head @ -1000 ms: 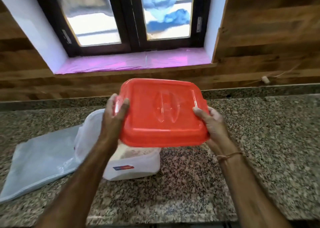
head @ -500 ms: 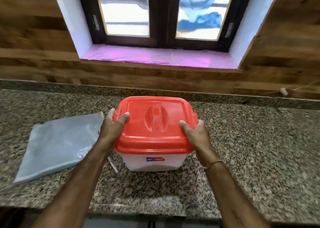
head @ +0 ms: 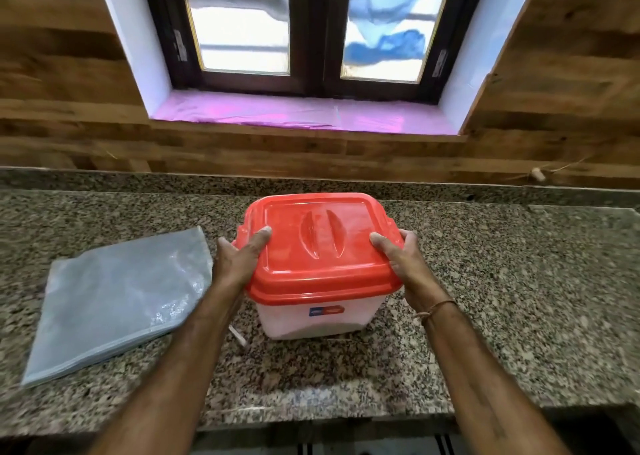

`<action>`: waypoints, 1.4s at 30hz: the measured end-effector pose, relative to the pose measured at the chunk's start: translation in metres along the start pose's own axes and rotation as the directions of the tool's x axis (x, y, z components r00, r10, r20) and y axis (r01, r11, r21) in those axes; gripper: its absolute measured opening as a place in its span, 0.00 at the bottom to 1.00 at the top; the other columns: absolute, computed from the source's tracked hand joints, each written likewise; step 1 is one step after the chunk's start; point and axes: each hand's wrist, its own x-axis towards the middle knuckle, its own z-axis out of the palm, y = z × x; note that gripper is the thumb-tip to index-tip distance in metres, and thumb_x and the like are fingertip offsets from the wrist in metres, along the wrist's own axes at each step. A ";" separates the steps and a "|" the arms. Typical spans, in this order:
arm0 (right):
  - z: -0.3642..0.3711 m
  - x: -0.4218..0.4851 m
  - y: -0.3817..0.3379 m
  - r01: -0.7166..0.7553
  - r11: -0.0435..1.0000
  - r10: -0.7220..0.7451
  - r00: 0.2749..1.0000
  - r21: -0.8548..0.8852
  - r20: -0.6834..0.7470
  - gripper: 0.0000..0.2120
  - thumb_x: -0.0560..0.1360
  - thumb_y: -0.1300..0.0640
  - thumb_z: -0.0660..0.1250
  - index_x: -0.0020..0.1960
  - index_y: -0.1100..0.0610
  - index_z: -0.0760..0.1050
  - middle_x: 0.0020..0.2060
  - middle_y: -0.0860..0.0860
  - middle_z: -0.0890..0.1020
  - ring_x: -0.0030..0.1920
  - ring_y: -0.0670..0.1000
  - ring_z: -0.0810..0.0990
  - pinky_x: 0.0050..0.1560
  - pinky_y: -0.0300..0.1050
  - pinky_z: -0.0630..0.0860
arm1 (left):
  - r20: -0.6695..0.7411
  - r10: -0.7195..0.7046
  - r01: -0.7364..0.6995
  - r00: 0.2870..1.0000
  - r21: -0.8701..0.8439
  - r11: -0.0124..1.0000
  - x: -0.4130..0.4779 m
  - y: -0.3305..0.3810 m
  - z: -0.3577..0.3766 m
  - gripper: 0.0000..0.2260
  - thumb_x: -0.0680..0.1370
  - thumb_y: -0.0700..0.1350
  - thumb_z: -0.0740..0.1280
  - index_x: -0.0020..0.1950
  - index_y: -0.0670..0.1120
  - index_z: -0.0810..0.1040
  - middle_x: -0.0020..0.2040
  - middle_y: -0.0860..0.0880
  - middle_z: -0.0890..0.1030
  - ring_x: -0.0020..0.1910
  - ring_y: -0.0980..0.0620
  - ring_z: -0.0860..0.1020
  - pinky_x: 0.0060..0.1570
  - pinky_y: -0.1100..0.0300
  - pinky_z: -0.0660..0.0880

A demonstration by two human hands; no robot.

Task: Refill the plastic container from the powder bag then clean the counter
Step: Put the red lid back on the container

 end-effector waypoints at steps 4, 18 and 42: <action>0.003 -0.004 0.007 -0.040 0.997 0.043 0.998 0.061 -0.042 0.33 0.75 0.49 0.76 0.71 0.48 0.60 0.61 0.59 0.78 0.52 0.61 0.87 0.49 0.64 0.85 | -0.125 0.115 -0.099 0.985 0.126 0.987 -0.011 -0.002 -0.006 0.45 0.68 0.66 0.77 0.76 0.43 0.70 0.60 0.39 0.84 0.47 0.43 0.86 0.46 0.45 0.85; 0.001 -0.003 0.019 0.075 0.828 -0.326 0.870 -0.555 -0.370 0.41 0.67 0.28 0.72 0.68 0.56 0.74 0.58 0.56 0.74 0.61 0.59 0.76 0.58 0.65 0.80 | 0.035 0.265 -0.257 0.964 0.397 0.881 -0.018 0.002 -0.003 0.30 0.82 0.58 0.65 0.75 0.41 0.62 0.65 0.38 0.78 0.48 0.47 0.76 0.34 0.60 0.69; -0.022 -0.009 0.008 0.066 0.993 -0.060 0.996 -0.101 0.062 0.24 0.77 0.43 0.71 0.65 0.59 0.78 0.51 0.57 0.88 0.44 0.54 0.90 0.38 0.43 0.84 | -0.005 0.250 -0.241 0.968 0.260 0.935 -0.021 -0.011 0.002 0.33 0.79 0.62 0.67 0.80 0.49 0.64 0.67 0.42 0.80 0.51 0.47 0.80 0.38 0.62 0.75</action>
